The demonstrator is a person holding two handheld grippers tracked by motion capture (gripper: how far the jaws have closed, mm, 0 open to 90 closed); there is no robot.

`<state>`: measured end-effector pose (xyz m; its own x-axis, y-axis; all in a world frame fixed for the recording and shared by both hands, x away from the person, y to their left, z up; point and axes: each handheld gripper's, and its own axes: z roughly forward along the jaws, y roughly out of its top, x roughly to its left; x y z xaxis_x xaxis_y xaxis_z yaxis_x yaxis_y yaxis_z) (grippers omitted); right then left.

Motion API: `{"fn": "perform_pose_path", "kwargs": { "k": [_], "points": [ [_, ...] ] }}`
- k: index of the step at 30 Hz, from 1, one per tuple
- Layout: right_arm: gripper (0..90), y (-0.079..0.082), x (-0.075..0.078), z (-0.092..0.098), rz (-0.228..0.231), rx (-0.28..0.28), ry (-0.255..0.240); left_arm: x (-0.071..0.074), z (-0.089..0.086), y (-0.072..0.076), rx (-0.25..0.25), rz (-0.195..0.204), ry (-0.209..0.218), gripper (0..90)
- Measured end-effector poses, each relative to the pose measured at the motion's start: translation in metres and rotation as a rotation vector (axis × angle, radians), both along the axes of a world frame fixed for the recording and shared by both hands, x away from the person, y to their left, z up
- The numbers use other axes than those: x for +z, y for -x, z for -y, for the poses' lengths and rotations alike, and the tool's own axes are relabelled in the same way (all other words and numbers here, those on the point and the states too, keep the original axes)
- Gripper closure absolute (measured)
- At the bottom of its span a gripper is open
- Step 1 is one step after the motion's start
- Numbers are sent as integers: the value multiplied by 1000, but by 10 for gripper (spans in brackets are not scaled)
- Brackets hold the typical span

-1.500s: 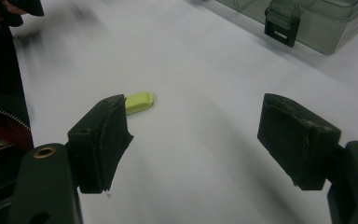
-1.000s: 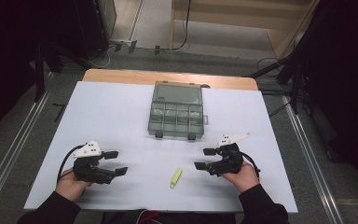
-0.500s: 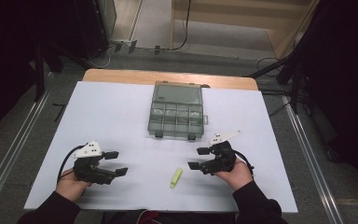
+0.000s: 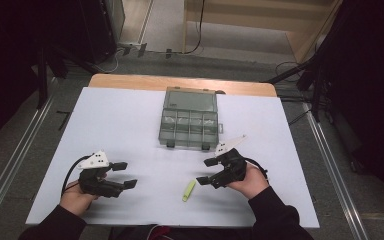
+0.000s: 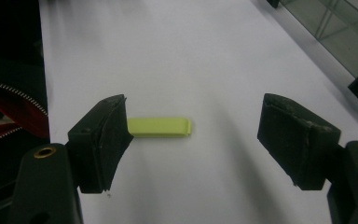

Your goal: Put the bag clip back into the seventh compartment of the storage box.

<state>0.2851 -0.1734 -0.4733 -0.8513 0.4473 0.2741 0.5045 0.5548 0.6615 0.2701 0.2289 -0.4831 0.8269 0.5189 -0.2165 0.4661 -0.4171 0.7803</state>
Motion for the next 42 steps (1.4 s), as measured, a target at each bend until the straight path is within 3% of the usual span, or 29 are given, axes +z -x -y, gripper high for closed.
{"fn": "perform_pose_path", "kwargs": {
  "k": [4,10,16,21,22,24,26,30,33,35,37,42],
  "points": [
    [246,-4,3,-4,-27,37,30,0,0,0,4,3,-3,234],
    [241,-8,4,-5,-32,67,51,0,0,1,1,7,-3,234],
    [240,-12,8,-16,-17,149,83,1,-1,1,3,9,2,234],
    [241,-14,11,-22,-33,210,104,1,-1,1,0,10,3,234],
    [242,-15,12,-24,0,242,123,1,-1,1,-1,9,3,234],
    [242,-15,13,-26,-19,252,123,1,-1,1,-1,9,2,234],
    [249,-19,13,-28,14,280,117,1,-1,1,-2,7,3,234],
    [265,-21,14,-30,21,309,122,0,-1,1,-5,4,5,234],
    [273,-23,13,-33,-18,336,138,1,-1,2,-12,6,8,234],
    [282,-26,13,-34,27,384,134,1,-1,2,-11,6,9,234],
    [287,-26,13,-35,17,401,119,1,-1,1,-10,6,8,234],
    [295,-27,10,-38,60,438,118,1,-2,2,-8,8,12,234]
  ]
}}
